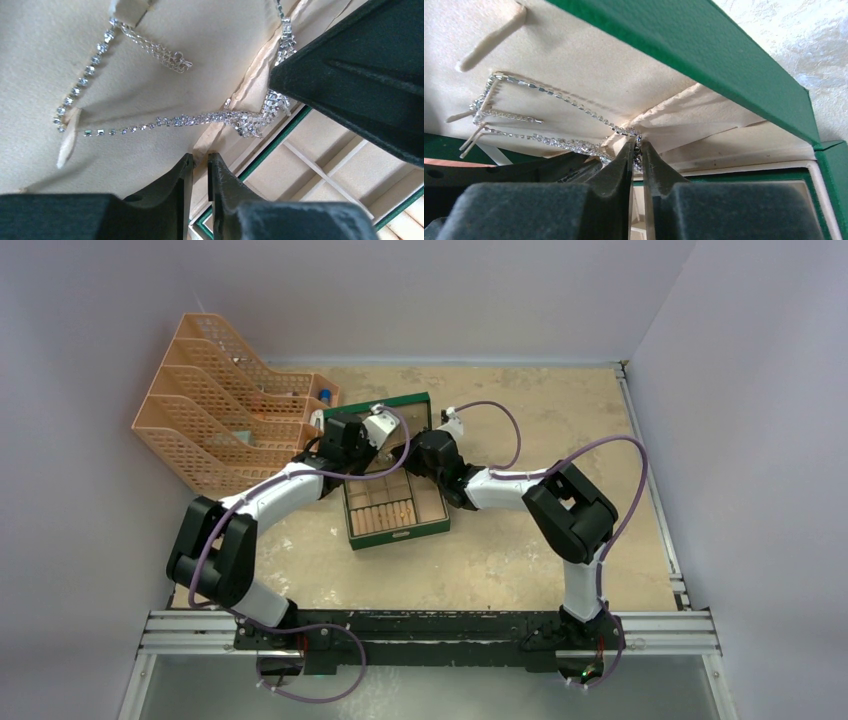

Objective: Organize the mixed jewelry

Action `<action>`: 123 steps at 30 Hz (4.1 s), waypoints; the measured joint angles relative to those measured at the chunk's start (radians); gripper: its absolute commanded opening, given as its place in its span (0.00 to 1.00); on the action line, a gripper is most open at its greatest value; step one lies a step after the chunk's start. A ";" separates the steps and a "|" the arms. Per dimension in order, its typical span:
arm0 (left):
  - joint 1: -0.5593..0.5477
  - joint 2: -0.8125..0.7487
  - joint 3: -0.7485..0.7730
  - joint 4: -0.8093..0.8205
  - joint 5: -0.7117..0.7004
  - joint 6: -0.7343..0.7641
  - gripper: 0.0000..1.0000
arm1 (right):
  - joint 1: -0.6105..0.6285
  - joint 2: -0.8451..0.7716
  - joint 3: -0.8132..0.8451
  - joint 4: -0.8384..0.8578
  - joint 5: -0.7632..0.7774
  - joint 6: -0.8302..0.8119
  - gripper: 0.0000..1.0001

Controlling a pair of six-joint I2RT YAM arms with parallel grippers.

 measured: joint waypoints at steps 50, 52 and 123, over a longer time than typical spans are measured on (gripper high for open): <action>-0.002 -0.001 0.001 -0.095 0.168 0.026 0.00 | 0.002 0.020 0.069 0.100 -0.044 0.004 0.08; -0.002 -0.001 0.001 -0.098 0.171 0.026 0.00 | 0.002 0.020 0.069 0.099 -0.036 0.001 0.14; -0.003 -0.362 0.024 -0.127 0.011 -0.640 0.24 | -0.001 0.002 0.107 -0.217 0.128 0.229 0.31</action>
